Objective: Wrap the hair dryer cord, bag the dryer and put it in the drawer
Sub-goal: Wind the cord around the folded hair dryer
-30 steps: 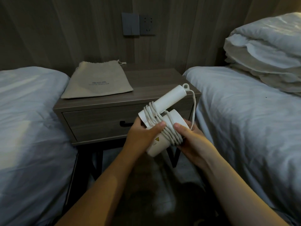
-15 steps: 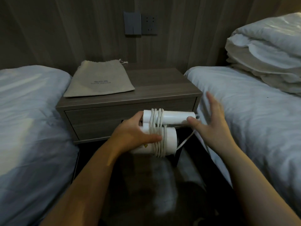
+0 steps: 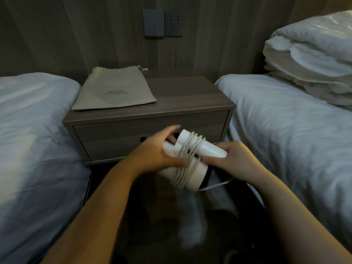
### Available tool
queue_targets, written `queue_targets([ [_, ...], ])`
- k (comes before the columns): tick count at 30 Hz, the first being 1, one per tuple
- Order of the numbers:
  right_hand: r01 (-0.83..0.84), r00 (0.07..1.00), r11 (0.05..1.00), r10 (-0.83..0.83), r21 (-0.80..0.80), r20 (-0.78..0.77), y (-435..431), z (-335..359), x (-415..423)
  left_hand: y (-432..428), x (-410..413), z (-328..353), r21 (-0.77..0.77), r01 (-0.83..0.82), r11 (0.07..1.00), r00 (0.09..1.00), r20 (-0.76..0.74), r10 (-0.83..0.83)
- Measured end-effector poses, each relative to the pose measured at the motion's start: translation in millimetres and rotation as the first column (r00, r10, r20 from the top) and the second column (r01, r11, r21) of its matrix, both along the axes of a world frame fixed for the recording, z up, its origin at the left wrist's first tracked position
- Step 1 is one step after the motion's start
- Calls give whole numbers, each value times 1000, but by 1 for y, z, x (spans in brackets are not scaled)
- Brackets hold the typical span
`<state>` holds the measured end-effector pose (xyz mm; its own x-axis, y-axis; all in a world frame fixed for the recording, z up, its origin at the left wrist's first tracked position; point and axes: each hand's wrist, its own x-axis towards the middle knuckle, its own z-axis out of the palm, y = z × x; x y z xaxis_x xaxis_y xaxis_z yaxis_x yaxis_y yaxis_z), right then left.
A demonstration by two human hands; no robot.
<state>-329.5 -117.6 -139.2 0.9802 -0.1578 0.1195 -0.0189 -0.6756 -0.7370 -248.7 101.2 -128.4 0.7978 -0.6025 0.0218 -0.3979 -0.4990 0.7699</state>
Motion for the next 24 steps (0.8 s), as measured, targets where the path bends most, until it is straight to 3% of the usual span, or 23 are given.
queue_targets([
  [4, 245, 969, 944, -242, 223, -40, 2, -5, 10, -3, 6, -5, -196, -168, 966, 982, 50, 181],
  [9, 323, 946, 771, -285, 548, -156, 4, -7, 18, -20, -1, -19, -396, -230, 889, 970, -169, 176],
  [12, 301, 953, 745, -249, 595, -170, 11, -10, 23, -31, -3, -23, -515, -319, 796, 947, -213, 241],
  [17, 295, 955, 718, -231, 631, -184, 19, -4, 33, -32, 8, -12, -580, -375, 724, 926, -195, 324],
  [24, 240, 966, 617, -229, 749, -121, 22, 34, 78, -40, 46, 32, -613, -303, 729, 952, -156, 264],
])
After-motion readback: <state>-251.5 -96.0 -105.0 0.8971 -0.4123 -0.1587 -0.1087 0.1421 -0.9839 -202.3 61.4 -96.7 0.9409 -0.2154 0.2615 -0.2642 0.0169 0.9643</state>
